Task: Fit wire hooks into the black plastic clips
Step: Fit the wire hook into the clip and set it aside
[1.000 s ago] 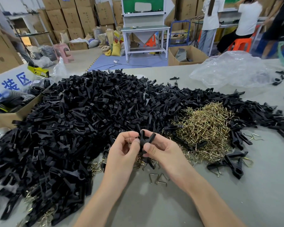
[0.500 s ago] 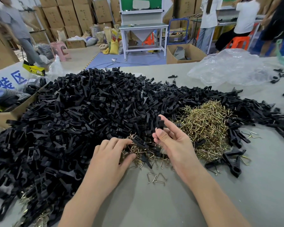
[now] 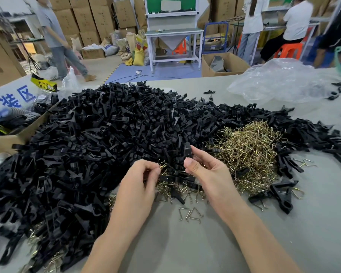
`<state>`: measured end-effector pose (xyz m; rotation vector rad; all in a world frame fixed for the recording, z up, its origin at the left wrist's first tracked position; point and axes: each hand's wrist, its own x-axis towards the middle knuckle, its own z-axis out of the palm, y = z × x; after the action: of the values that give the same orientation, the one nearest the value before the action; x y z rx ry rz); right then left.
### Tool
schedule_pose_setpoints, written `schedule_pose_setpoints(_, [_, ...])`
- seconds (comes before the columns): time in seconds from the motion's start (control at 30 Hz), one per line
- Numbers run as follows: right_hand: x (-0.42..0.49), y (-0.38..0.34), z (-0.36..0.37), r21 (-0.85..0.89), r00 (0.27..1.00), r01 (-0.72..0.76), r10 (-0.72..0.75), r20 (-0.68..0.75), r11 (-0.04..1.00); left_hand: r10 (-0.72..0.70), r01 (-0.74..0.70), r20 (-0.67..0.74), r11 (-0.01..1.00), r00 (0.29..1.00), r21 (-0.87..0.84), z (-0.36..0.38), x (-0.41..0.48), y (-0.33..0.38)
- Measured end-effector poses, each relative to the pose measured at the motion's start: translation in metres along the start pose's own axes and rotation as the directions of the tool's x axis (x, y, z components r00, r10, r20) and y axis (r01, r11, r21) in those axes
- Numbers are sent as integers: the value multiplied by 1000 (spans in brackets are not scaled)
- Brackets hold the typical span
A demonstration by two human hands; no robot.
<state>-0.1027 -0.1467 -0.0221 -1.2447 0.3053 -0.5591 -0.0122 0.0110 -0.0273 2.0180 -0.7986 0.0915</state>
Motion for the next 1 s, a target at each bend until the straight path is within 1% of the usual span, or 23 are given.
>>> schedule_pose_setpoints(0.07, [1, 3, 0, 6, 1000, -7, 7, -4, 1000, -96, 85, -60, 982, 994, -167, -1, 1, 5])
schedule_pose_setpoints(0.13, [1, 5, 0, 6, 1000, -16, 16, -16, 1000, -168, 136, -99, 952, 981, -275, -3, 4, 7])
schedule_pose_setpoints(0.2, [0, 5, -1, -19, 1000, -13, 13, -8, 1000, -227, 175, -94, 907, 969, -382, -4, 6, 8])
schedule_pose_setpoints(0.27, [-1, 4, 0, -95, 1000, 12, -10, 20, 995, -248, 187, -72, 865, 966, -465, -5, 6, 8])
schedule_pose_setpoints(0.33, [-3, 3, 3, -180, 997, 53, -43, 59, 982, -245, 203, -12, 826, 969, -526, -6, 6, 9])
schedule_pose_setpoints(0.4, [-6, 5, 5, -268, 994, 85, -63, 89, 960, -245, 254, 96, 776, 965, -578, -6, 5, 9])
schedule_pose_setpoints(0.5, [-7, 7, 7, -357, 988, 123, -81, 131, 926, -262, 350, 234, 633, 936, -691, -5, 5, 11])
schedule_pose_setpoints(0.53, [-7, 8, 7, -360, 988, 127, -86, 129, 924, -270, 371, 257, 595, 928, -713, -5, 5, 11])
schedule_pose_setpoints(0.57, [-7, 8, 7, -355, 988, 129, -91, 122, 926, -276, 383, 268, 585, 923, -716, -5, 6, 11])
schedule_pose_setpoints(0.67, [-7, 7, 7, -333, 986, 145, -109, 123, 932, -274, 383, 268, 626, 923, -679, -4, 6, 10])
schedule_pose_setpoints(0.8, [-7, 9, 5, -326, 983, 150, -106, 148, 934, -261, 371, 264, 657, 929, -656, -4, 5, 10])
schedule_pose_setpoints(0.9, [-7, 12, 5, -371, 981, 166, -116, 153, 914, -263, 362, 249, 679, 932, -639, -3, 4, 11])
schedule_pose_setpoints(0.97, [-6, 13, 4, -400, 980, 183, -133, 148, 898, -275, 401, 292, 643, 916, -653, -3, 3, 13])
schedule_pose_setpoints(1.0, [-6, 14, 4, -404, 980, 183, -135, 145, 896, -271, 434, 340, 594, 901, -677, -3, 3, 15])
